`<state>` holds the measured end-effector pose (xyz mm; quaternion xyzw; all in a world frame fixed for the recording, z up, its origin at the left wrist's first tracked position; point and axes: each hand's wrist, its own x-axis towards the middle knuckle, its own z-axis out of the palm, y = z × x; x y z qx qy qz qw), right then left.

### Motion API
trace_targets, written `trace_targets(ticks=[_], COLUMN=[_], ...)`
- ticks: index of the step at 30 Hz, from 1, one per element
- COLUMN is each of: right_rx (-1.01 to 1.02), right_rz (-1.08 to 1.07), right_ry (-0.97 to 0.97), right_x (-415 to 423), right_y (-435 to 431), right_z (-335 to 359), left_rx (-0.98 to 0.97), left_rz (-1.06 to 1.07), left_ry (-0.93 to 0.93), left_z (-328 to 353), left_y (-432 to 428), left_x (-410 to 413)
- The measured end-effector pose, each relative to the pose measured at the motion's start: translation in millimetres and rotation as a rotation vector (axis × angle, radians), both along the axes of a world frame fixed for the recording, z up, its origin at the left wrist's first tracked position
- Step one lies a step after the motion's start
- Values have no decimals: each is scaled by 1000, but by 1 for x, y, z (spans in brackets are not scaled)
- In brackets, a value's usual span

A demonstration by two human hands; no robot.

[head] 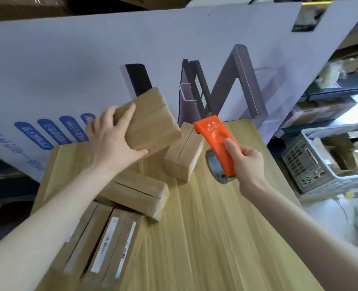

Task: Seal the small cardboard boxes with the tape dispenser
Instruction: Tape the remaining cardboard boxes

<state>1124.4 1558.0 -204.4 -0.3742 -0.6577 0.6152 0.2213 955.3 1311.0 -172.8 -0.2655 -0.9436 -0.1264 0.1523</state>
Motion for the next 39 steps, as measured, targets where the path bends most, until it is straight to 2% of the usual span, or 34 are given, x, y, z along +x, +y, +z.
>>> trace_targets(ticks=[4, 9, 15, 20, 22, 27, 30, 32, 35, 39], right_rx=[88, 170, 137, 67, 58, 38, 69, 53, 38, 60], right_rz=[-60, -28, 68, 167, 207, 328, 394, 460, 563, 628], right_ry=[86, 50, -46, -107, -112, -104, -117, -122, -144, -175], right_x=[47, 105, 151, 174, 181, 192, 194, 195, 199, 205], right_y=[39, 69, 60, 51, 51, 49, 44, 39, 34, 30], right_z=[25, 23, -14, -27, -23, -8, -2, 3, 9, 15], left_rx=[-89, -283, -490, -468, -302, 565, 933, 994, 975, 988], left_rz=[-176, -399, -618, -582, -493, -18, 137, 138, 97, 112], left_ry=[-149, -360, -432, -435, -595, -1083, -1489, -1662, -1803, -1859], left_z=[-2, -69, -163, -179, -166, -103, -69, -54, -43, -41], left_y=[33, 75, 83, 79, 83, 96, 103, 103, 100, 93], left_x=[109, 222, 274, 277, 274, 259, 239, 232, 235, 245])
